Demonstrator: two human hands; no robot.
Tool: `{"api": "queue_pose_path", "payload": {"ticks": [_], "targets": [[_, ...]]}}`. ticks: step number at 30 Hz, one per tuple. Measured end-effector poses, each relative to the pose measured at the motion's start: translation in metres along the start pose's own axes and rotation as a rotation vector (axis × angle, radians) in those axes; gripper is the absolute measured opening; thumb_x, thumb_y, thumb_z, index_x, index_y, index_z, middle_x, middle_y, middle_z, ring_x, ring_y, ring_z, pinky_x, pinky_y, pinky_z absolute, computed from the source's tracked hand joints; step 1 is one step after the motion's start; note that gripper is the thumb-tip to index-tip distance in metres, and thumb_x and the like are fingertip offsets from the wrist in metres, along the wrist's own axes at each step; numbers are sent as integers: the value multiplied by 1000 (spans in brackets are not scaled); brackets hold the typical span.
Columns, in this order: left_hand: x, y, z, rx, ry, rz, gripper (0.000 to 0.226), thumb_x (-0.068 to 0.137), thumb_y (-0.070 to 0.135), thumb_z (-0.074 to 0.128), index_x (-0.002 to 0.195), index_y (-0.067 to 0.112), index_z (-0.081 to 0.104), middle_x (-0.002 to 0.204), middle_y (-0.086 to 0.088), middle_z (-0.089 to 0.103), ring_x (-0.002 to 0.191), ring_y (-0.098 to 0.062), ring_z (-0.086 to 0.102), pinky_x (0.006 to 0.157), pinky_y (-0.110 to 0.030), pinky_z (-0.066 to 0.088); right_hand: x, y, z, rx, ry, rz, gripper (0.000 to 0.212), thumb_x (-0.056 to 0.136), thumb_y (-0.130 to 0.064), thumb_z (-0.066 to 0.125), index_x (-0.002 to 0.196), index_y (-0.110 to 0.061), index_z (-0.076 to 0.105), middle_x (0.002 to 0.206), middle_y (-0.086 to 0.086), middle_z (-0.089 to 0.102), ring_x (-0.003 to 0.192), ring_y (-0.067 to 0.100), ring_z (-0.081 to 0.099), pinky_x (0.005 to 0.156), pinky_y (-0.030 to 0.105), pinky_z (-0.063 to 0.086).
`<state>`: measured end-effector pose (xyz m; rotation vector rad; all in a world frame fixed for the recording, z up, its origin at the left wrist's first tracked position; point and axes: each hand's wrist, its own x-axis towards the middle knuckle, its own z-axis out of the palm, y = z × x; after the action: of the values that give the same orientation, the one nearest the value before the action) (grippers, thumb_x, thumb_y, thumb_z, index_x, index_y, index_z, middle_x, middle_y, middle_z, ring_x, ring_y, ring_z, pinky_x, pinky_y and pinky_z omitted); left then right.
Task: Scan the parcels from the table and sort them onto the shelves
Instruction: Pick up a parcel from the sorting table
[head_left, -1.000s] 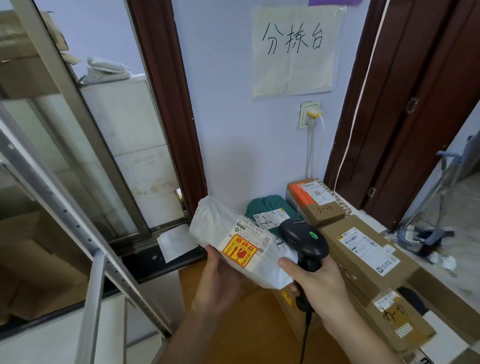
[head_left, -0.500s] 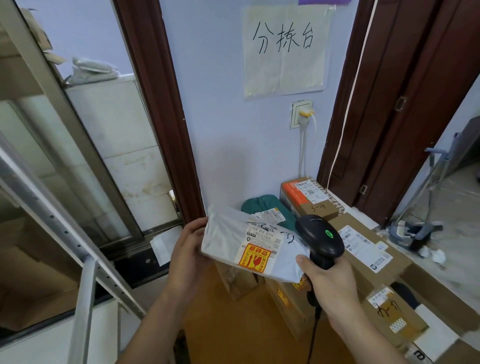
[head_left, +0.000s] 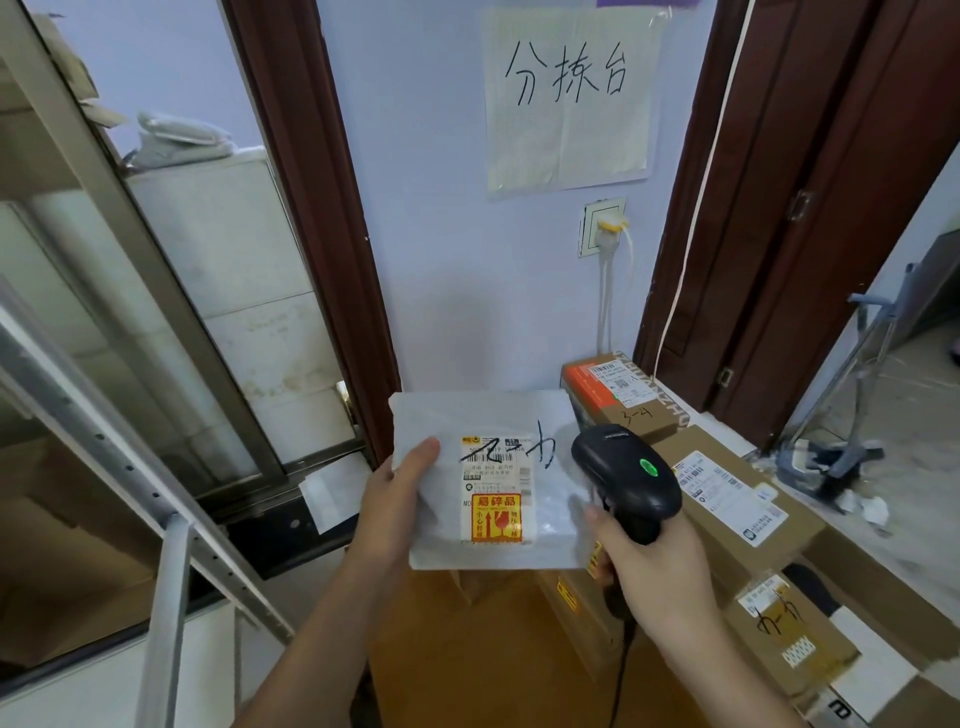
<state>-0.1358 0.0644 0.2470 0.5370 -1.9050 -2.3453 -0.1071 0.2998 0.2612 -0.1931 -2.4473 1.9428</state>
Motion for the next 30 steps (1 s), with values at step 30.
{"api": "queue_pose_path", "payload": {"ticks": [30], "targets": [[-12, -31, 2, -136, -42, 27, 50, 84, 46, 71, 129, 29, 63, 114, 1, 80, 102, -26, 79, 91, -52, 63, -37, -22, 27, -226, -148, -25, 14, 92, -20, 66, 84, -17, 55, 56, 3, 57, 41, 9, 57, 46, 23, 48]]}}
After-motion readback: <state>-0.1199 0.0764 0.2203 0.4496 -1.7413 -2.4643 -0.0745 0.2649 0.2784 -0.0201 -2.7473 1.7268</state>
